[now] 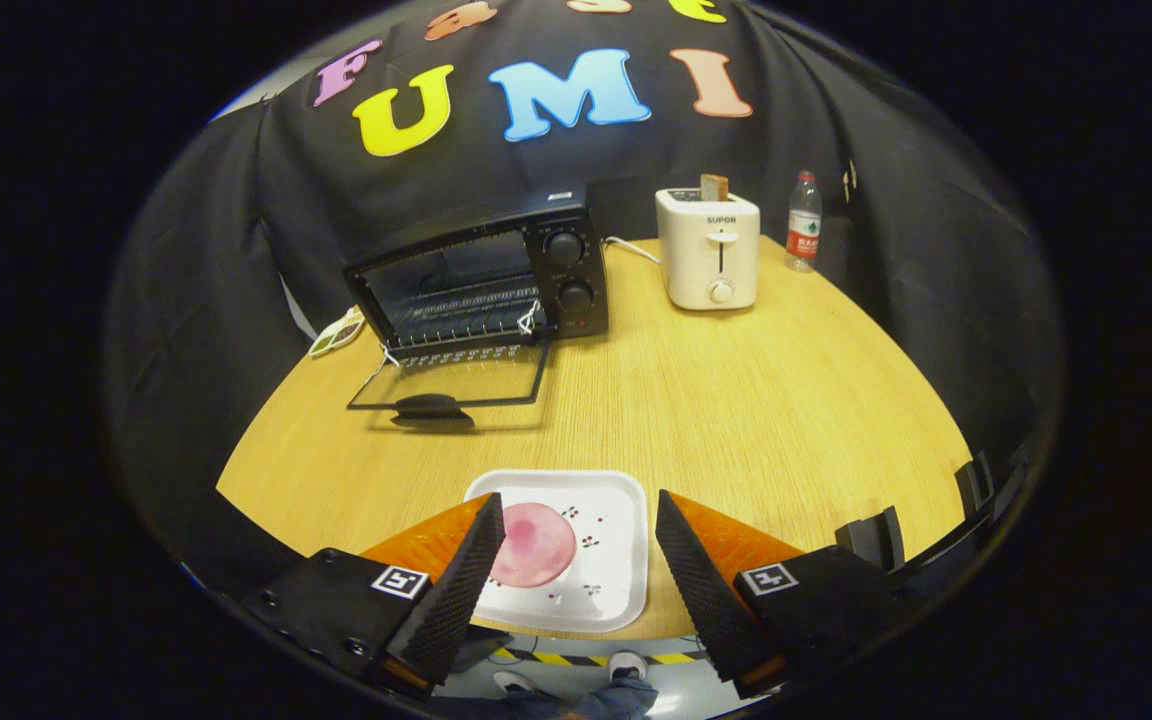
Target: Open the toaster oven, put the food inside, and close the toaster oven door.
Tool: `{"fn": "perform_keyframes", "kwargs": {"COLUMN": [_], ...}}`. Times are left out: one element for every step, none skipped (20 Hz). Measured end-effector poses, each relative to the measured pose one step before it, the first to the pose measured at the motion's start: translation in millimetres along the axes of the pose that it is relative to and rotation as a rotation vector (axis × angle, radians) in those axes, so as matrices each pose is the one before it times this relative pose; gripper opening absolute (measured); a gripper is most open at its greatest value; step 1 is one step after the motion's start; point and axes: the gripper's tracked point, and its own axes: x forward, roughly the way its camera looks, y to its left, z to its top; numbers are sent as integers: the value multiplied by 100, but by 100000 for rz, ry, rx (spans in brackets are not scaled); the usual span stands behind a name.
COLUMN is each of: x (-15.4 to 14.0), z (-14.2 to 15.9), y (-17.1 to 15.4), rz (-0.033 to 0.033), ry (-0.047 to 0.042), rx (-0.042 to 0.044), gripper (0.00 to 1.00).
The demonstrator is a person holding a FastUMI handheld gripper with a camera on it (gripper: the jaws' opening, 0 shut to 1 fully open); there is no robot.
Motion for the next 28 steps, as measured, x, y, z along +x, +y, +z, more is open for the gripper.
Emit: {"fn": "perform_keyframes", "kwargs": {"x": [665,589,708,597,671,512,490,574,61,215,156,262,-2,364,-235,58,-55,11,-54,369,-41,85,-155,359,-112,58,-329,-87], "z": [-461,-387,-442,-322,-544,-409,-410,74,-425,-198,-199,533,-8,89,-95,130,-235,36,-157,263,30,-134,164,-565,-423,-383,-447,-31], "y": [-248,-226,-198,-322,-452,-325,12,-238,-142,36,42,-91,-125,-257,-262,-206,96,-98,-71,-1164,-49,291,-200,315,673,557,388,165], "rz": [1456,1539,1746,933,339,242,1030,-10,169,579,326,352,-435,-758,-1020,-153,408,-329,-526,-6156,1056,730,338,2837,2992,3968,3100,1849], "ry": [3420,3463,2766,2698,2946,3199,2749,1856,2571,2241,2097,-1173,1478,404,1418,688,1570,1302,1718,-85,121,410,1231,1789,1533,2418,1860,77], "rx": [-413,68,493,536,319,366,386,223,778,1242,1384,642,753,604,135,3,135,-154,-1021,-1776,1075,1138,1043,4566,3570,2431,2013,2399], "gripper": [97,97,98,97,97,97,97,96,92,89,85,81,77,73,69,65,61,58,54,51,31,11,10,7,4,2,2,2]}}
